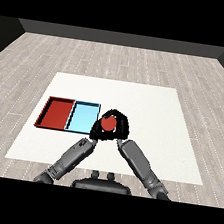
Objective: Pick the red can and put it in the red box
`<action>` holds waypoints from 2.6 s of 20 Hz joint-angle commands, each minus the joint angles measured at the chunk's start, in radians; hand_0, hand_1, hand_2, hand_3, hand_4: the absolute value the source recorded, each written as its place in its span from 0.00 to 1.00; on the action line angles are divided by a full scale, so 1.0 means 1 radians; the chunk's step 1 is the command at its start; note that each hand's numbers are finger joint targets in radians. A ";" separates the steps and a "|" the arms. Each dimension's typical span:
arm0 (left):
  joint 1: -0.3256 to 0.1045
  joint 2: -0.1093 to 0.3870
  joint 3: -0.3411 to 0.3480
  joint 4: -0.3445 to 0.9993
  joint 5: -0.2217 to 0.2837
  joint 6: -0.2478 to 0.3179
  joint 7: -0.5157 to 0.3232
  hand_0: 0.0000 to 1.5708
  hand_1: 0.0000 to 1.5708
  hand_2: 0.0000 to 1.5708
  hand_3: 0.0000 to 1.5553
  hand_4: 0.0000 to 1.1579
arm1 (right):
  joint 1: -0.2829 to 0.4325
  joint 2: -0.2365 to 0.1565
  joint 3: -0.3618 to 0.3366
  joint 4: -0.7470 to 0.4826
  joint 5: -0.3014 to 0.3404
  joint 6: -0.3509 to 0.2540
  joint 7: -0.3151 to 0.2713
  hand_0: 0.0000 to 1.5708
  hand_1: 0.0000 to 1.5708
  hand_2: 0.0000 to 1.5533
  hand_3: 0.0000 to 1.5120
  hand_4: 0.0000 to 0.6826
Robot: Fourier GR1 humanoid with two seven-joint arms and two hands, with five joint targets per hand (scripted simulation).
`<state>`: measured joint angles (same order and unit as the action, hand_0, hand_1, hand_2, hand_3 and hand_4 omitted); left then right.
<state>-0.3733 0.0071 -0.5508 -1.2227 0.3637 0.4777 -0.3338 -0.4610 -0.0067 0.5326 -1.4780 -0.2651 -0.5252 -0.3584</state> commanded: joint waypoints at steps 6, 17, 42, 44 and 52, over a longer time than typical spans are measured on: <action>0.015 -0.006 -0.053 0.009 0.045 0.105 -0.061 1.00 1.00 0.99 0.95 0.97 | 0.041 0.006 0.026 -0.041 0.014 -0.004 0.021 0.95 0.95 0.93 0.92 0.94; -0.007 -0.007 0.016 -0.011 0.035 0.092 -0.155 1.00 1.00 1.00 0.97 0.99 | 0.024 0.007 0.016 -0.006 0.069 -0.004 0.118 0.00 0.00 0.00 0.00 0.00; 0.046 0.001 0.142 -0.070 -0.116 0.082 -0.086 1.00 1.00 0.99 0.94 0.98 | 0.170 -0.004 -0.125 -0.181 0.094 0.142 0.144 0.00 0.00 0.00 0.00 0.00; 0.043 0.063 0.182 -0.063 -0.069 0.023 -0.099 1.00 1.00 0.99 0.94 0.97 | 0.306 -0.122 -0.151 -0.360 0.032 0.179 0.171 0.00 0.00 0.00 0.00 0.00; 0.014 0.195 0.310 -0.127 -0.107 0.039 0.008 1.00 1.00 1.00 0.96 0.97 | 0.431 -0.198 -0.283 -0.451 -0.038 0.269 0.167 0.00 0.00 0.00 0.00 0.00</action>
<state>-0.3546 0.1131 -0.3127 -1.3219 0.2570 0.5392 -0.3609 -0.1106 -0.1630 0.2874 -1.8756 -0.2870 -0.2913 -0.1720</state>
